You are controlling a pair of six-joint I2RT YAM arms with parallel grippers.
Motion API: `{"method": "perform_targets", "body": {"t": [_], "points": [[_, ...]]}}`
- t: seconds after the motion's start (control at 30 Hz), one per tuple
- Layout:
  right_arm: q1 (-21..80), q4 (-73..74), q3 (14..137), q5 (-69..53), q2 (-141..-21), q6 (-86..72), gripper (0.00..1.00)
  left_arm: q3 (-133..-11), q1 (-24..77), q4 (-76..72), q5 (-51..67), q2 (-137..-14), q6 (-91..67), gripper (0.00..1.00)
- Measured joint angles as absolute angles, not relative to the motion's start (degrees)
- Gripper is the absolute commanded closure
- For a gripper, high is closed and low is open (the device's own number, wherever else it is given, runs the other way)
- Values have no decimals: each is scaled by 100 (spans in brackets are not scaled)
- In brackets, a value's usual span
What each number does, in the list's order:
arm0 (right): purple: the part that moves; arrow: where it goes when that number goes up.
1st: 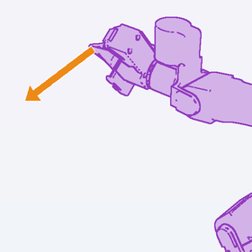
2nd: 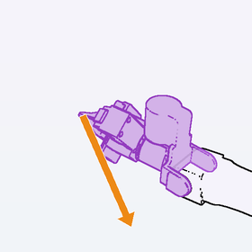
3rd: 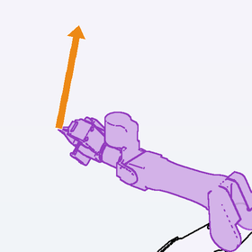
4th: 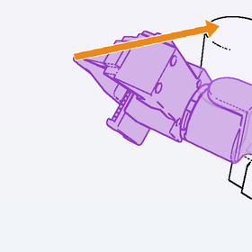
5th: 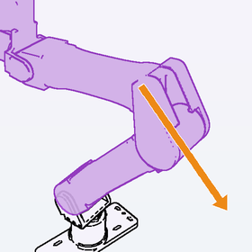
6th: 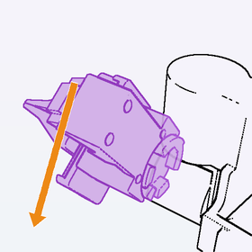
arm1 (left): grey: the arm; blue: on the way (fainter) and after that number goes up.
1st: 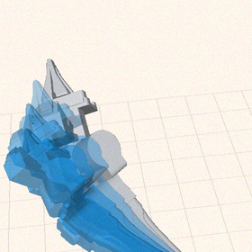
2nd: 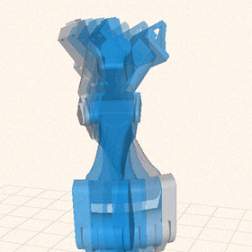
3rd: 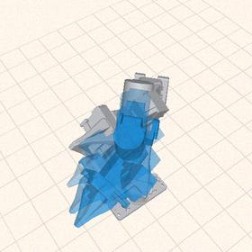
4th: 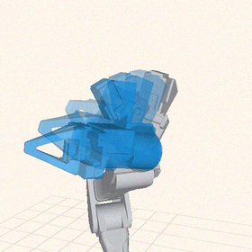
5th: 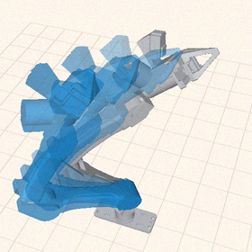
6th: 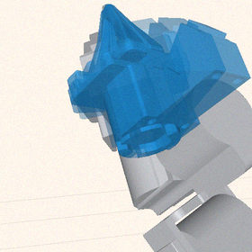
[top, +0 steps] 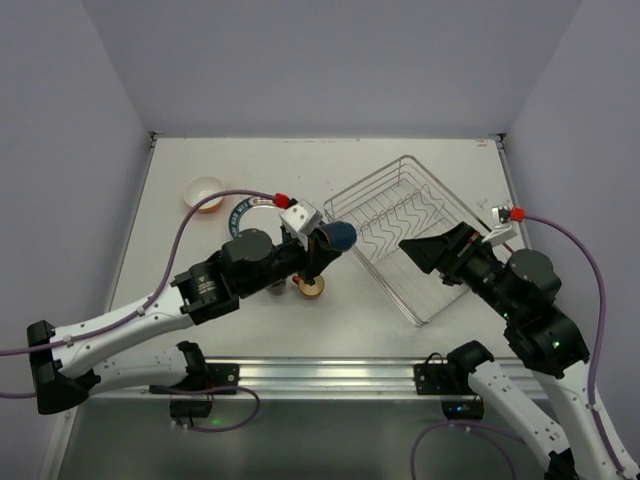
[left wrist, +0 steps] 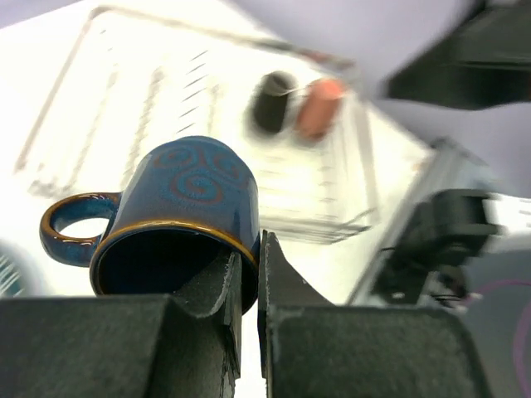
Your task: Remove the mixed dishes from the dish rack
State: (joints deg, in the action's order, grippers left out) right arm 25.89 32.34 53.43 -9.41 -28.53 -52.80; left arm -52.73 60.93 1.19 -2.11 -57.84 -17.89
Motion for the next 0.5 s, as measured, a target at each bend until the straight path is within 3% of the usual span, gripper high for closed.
{"method": "perform_targets", "body": {"t": [0.2, 0.4, 0.5], "points": [[2587, 3909, 5382, 67, -2976, -4582, 1, -6757, 5725, 3140, -2425, -6093, -2617, 100], [2587, 4112, 5382, 384, -3153, -4246, 1, -6840, 2974, 4272, -2569, -5955, -2731, 100], [2587, 4215, 5395, 515, -3256, -4069, 1, -6622, 2237, 4495, -2493, -6027, -2705, 100]]}}
